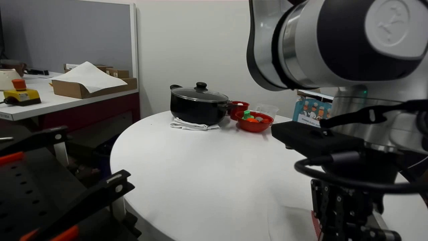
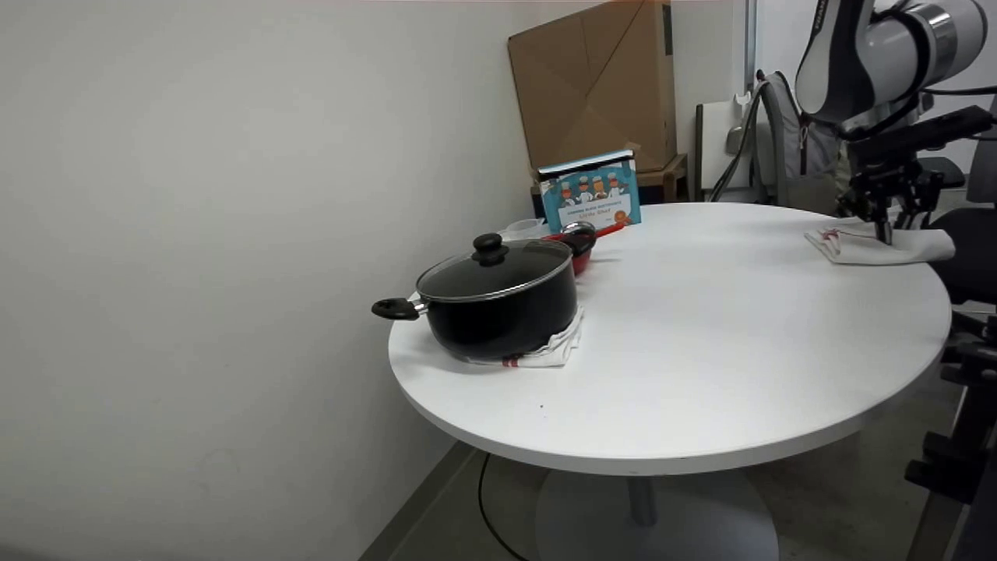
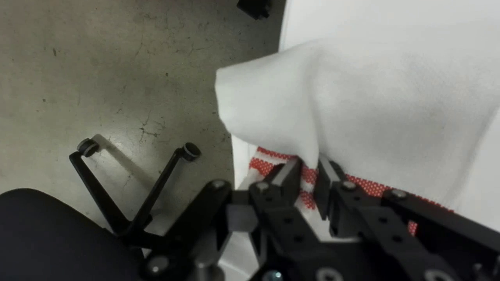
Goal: Wipe the table with the towel
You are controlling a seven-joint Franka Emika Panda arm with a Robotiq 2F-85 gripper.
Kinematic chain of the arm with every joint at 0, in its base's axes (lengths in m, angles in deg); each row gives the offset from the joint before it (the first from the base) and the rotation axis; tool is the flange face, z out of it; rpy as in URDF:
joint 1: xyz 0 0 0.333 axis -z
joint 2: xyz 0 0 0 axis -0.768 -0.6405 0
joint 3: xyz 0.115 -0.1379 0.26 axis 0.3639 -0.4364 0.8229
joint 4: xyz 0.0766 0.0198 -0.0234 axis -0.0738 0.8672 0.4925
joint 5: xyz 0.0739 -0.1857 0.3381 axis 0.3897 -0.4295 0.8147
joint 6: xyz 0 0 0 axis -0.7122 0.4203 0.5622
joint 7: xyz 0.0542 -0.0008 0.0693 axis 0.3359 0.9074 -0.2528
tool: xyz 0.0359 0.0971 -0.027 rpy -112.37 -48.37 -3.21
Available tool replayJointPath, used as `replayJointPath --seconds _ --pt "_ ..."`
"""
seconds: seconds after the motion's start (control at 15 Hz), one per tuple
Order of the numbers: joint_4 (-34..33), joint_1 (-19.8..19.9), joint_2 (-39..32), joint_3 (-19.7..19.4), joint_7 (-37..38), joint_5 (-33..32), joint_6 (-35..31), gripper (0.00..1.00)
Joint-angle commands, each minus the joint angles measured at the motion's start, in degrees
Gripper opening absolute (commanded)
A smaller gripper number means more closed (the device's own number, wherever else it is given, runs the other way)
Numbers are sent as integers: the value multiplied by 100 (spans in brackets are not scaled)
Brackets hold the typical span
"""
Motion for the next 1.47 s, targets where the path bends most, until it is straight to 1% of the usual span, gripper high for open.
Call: replayJointPath --seconds 0.0,0.07,0.27,0.73,0.87,1.07,1.2,1.4 --pt "-273 -338 22 -35 136 28 191 7" --pt "-405 -378 1 -48 167 34 256 7" --pt "-850 -334 -134 -41 248 79 542 7" --pt "-1836 106 -609 12 305 210 1273 7" --pt "-2169 158 -832 19 365 232 1485 7" --pt "-2570 118 -1137 61 449 206 1701 7" --pt "-2826 69 -1339 159 511 218 1824 7" --pt "-3056 -134 -1556 290 572 153 1955 7"
